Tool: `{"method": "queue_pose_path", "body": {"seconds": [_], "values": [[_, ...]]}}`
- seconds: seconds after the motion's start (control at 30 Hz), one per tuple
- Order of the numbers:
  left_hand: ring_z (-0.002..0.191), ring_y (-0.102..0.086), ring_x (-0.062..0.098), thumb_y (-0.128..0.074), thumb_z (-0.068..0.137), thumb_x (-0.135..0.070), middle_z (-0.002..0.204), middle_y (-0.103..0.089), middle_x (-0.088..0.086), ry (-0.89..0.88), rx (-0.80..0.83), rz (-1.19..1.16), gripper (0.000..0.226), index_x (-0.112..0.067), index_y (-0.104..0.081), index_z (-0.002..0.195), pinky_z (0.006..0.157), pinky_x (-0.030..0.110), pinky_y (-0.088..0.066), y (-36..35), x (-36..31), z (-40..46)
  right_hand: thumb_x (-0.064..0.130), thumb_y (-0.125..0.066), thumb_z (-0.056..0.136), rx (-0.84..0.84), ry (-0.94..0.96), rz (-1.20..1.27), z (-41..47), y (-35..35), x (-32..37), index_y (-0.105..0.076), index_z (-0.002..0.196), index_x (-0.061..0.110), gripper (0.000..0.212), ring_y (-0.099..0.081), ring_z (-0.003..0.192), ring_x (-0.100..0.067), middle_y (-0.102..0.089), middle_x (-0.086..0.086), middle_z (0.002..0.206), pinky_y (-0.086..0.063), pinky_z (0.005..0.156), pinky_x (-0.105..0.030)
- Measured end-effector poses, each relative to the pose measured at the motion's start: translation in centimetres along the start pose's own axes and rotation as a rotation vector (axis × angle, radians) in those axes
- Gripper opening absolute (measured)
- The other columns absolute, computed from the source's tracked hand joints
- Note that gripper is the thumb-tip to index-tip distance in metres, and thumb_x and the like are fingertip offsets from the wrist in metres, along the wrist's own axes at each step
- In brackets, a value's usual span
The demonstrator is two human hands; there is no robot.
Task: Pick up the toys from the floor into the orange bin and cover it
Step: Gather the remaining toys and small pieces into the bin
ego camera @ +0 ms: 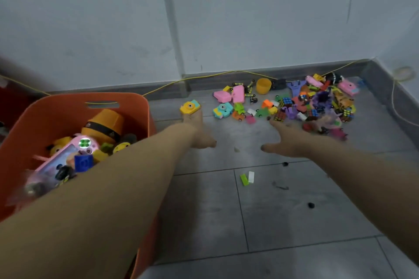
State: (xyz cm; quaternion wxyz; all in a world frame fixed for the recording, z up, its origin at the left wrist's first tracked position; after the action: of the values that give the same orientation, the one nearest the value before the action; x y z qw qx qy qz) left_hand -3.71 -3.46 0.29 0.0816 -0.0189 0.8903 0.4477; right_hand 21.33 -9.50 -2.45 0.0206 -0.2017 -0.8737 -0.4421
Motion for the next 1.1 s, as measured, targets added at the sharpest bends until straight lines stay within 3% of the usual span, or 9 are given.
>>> {"method": "queue_pose_path", "body": {"seconds": [0.17, 0.33, 0.5, 0.63, 0.8, 0.93, 1.1], "values": [[0.147, 0.007, 0.041, -0.075, 0.064, -0.068, 0.161, 0.013, 0.015, 0.105, -0.068, -0.075, 0.132, -0.033, 0.017, 0.152, 0.117, 0.058, -0.014, -1.9, 0.9, 5.8, 0.068, -0.062, 0.081, -0.131, -0.002, 0.11, 5.5, -1.4, -0.6, 0.005, 0.156, 0.035, 0.106, -0.01, 0.15, -0.039, 0.002, -0.015, 0.164, -0.026, 0.117, -0.051], [0.147, 0.003, 0.041, -0.076, 0.063, -0.068, 0.161, 0.014, 0.015, 0.127, -0.173, -0.144, 0.129, -0.035, 0.01, 0.154, 0.116, 0.057, -0.02, -1.8, 1.2, 10.9, 0.073, -0.058, 0.08, -0.396, -0.017, 0.172, 11.1, -0.3, -2.0, 0.004, 0.156, 0.037, 0.105, 0.002, 0.15, -0.041, 0.005, -0.02, 0.162, -0.017, 0.117, -0.057], [0.147, 0.004, 0.042, -0.069, 0.054, -0.082, 0.161, 0.013, 0.014, 0.072, -0.146, -0.079, 0.131, -0.042, 0.009, 0.152, 0.116, 0.058, -0.018, -2.3, -0.3, 15.0, 0.078, -0.05, 0.079, -0.378, 0.027, 0.044, 14.3, 0.0, -2.9, -0.002, 0.153, 0.046, 0.094, -0.006, 0.147, -0.044, 0.001, -0.014, 0.163, -0.024, 0.112, -0.059], [0.144, 0.0, 0.043, -0.065, 0.056, -0.084, 0.158, 0.0, 0.016, -0.046, -0.171, -0.029, 0.117, -0.045, -0.005, 0.149, 0.114, 0.058, -0.023, -2.7, -2.8, 15.9, 0.079, -0.043, 0.081, -0.417, 0.201, -0.084, 15.6, -0.6, -0.4, -0.005, 0.153, 0.048, 0.087, -0.014, 0.142, -0.044, -0.004, -0.008, 0.162, -0.029, 0.11, -0.055], [0.129, -0.023, 0.041, -0.059, 0.066, -0.081, 0.142, -0.022, 0.017, -0.175, -0.266, 0.15, 0.099, -0.042, -0.013, 0.144, 0.103, 0.054, -0.037, -3.6, -4.4, 16.3, 0.08, -0.036, 0.074, -0.523, 0.335, -0.268, 16.1, -1.5, 1.7, -0.033, 0.145, 0.041, 0.081, -0.038, 0.12, -0.041, -0.028, -0.014, 0.145, -0.047, 0.092, -0.056], [0.126, -0.026, 0.038, -0.062, 0.073, -0.071, 0.136, -0.026, 0.013, -0.25, -0.308, 0.229, 0.082, -0.033, -0.023, 0.135, 0.088, 0.052, -0.048, -3.9, -5.0, 16.2, 0.075, -0.046, 0.076, -0.523, 0.331, -0.324, 15.8, -1.2, 1.5, -0.043, 0.131, 0.031, 0.07, -0.039, 0.116, -0.04, -0.03, -0.014, 0.138, -0.051, 0.085, -0.052], [0.135, -0.016, 0.046, -0.064, 0.075, -0.064, 0.146, -0.017, 0.012, -0.247, -0.241, 0.338, 0.09, -0.027, -0.015, 0.14, 0.093, 0.054, -0.048, -4.5, -5.4, 15.8, 0.07, -0.05, 0.081, -0.508, 0.316, -0.325, 15.4, -1.5, 1.0, -0.046, 0.132, 0.029, 0.065, -0.039, 0.117, -0.037, -0.034, -0.016, 0.131, -0.051, 0.087, -0.05]]}}
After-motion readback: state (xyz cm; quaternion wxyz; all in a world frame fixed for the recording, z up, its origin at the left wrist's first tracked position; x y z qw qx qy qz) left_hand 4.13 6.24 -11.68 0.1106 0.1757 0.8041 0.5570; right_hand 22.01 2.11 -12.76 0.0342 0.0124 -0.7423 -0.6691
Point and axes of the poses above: each hand's wrist, its own z-axis towards the middle knuckle, its own y-axis out of the back of the hand, x = y × z, the point moved 2 cm from there along z, towards the middle knuckle
